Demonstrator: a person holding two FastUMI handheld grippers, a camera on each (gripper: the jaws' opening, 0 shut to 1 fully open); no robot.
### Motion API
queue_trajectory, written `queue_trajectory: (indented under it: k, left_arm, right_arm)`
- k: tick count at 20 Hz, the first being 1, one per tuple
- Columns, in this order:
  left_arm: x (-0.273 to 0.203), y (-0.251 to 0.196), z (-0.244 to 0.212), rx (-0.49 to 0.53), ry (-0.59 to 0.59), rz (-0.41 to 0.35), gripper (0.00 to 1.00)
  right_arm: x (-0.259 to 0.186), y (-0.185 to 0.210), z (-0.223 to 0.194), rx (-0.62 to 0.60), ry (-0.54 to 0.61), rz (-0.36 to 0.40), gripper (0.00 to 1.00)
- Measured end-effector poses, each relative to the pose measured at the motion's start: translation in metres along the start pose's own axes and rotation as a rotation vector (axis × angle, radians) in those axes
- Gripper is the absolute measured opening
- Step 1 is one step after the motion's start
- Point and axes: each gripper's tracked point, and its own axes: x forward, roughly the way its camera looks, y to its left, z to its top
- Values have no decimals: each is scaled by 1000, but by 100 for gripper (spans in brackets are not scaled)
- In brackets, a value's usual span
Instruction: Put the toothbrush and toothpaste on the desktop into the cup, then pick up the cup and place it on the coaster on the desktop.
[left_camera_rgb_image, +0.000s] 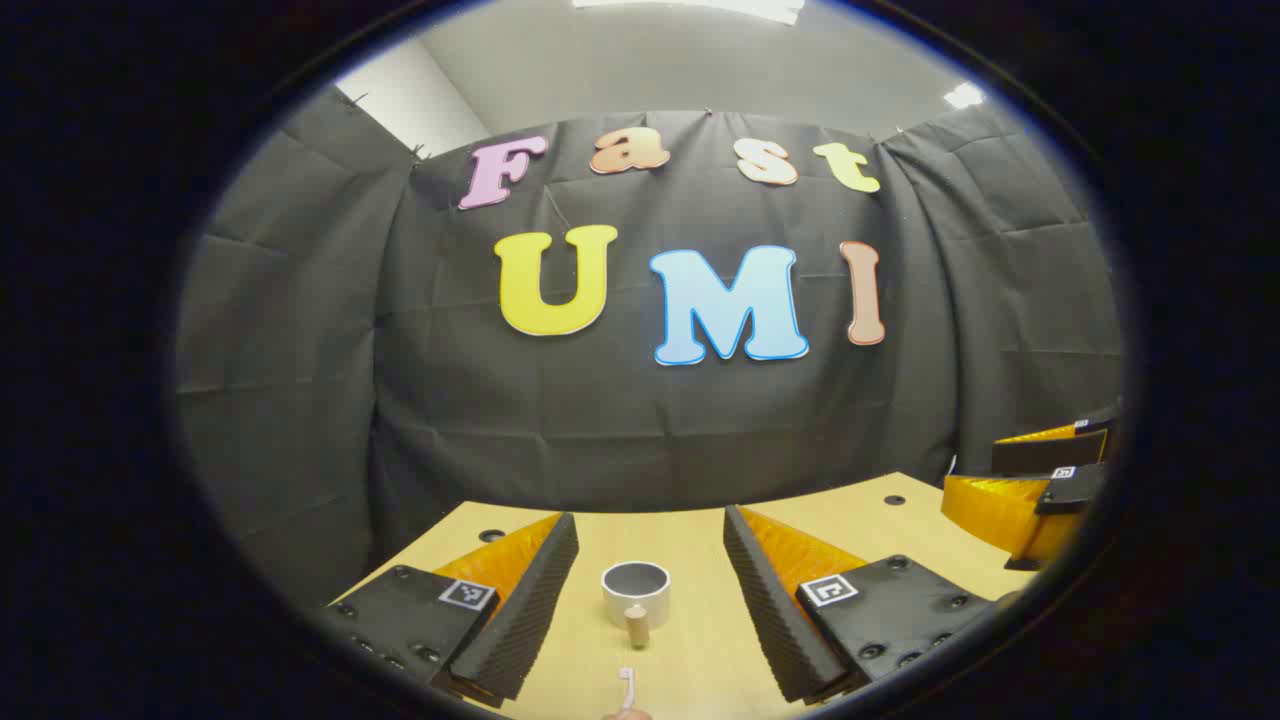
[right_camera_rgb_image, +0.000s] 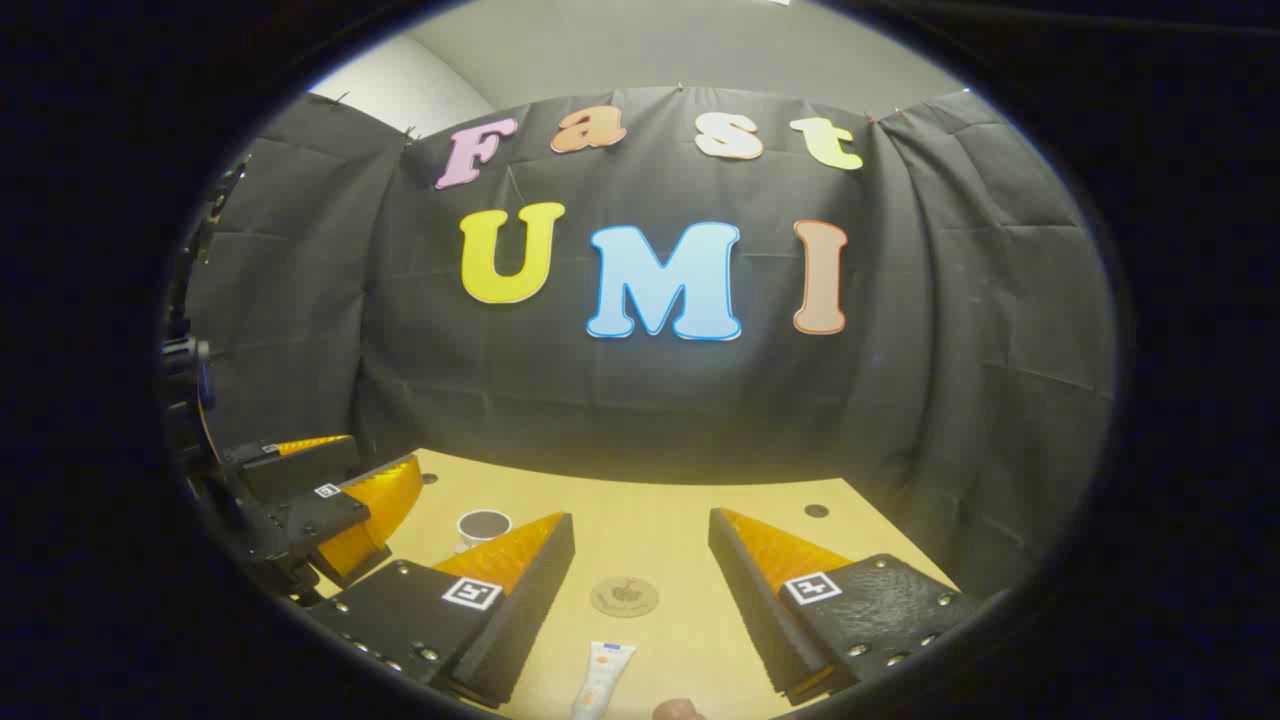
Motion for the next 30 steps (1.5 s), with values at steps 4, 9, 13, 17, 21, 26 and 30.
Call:
queue_trajectory:
  k: [4,9,13,17,21,26,30]
  left_arm:
    - [1,0,-2,6,17,-8,95]
    - [0,-1,-3,4,21,-10,94]
    - [2,0,-4,-3,26,-13,94]
    - [4,-1,-12,-24,50,-22,95]
    - [12,6,-44,-24,151,-29,95]
    - [23,-1,-86,-42,303,-66,95]
    - [28,-5,-112,-40,400,-88,95]
  right_arm:
    - [0,0,-1,6,9,-6,87]
    - [0,-1,0,11,10,-14,87]
    - [0,0,-3,19,22,-8,87]
    - [2,2,-12,24,71,8,87]
    - [8,6,-32,6,154,12,87]
    - [28,15,-70,26,304,31,87]
    - [38,18,-105,25,436,31,87]
